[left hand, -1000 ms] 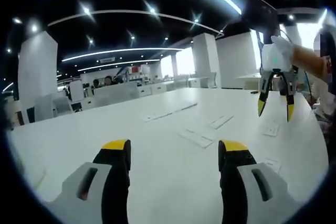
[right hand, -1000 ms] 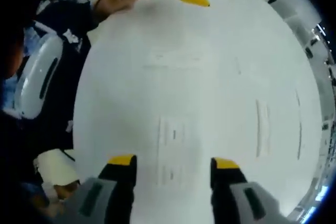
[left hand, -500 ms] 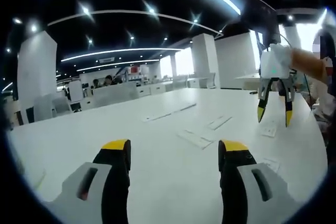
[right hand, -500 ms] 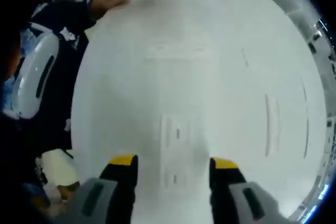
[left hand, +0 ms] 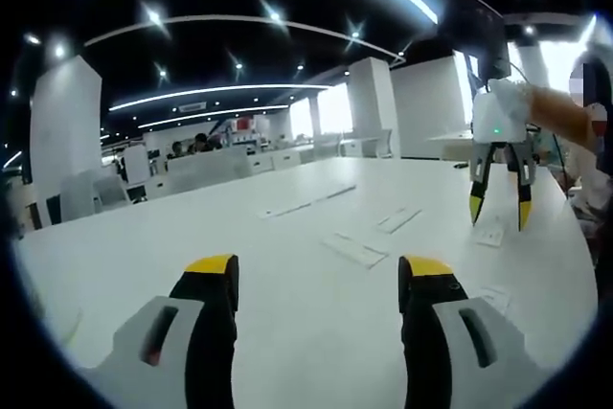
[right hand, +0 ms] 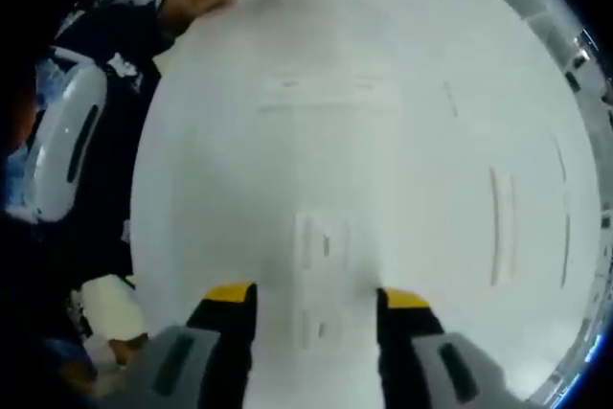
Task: Locate the socket holder cover, grip the socket holder cover, clip it into the socket holder slot.
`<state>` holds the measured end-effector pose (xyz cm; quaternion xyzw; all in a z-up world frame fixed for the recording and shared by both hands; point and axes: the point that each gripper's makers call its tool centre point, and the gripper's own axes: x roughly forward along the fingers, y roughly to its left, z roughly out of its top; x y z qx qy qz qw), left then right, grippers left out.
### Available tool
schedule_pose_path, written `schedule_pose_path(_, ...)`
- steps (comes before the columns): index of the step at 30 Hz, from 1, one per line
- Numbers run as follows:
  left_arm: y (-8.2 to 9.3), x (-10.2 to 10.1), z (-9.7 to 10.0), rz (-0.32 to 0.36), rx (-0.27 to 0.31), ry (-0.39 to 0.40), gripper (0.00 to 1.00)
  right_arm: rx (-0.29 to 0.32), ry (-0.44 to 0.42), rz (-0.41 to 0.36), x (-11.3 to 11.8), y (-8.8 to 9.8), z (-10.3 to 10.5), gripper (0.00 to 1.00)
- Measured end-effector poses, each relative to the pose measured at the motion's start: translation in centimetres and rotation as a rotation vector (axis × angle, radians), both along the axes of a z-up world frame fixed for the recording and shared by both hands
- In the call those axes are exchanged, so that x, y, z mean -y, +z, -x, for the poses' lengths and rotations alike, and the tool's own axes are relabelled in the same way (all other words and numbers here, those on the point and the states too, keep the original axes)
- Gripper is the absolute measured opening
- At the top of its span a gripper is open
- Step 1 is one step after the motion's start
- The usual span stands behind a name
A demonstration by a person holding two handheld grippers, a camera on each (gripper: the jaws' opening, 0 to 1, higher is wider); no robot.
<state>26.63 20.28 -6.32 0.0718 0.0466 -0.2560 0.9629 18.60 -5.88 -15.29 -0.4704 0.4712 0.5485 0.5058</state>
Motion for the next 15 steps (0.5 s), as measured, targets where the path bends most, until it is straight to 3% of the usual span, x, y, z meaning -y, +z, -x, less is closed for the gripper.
schedule_pose_path(15,-0.22,-0.35,0.0,-0.007,-0.016,0.008,0.67,0.031,-0.004,0.007,-0.16,0.2,0.0,0.45)
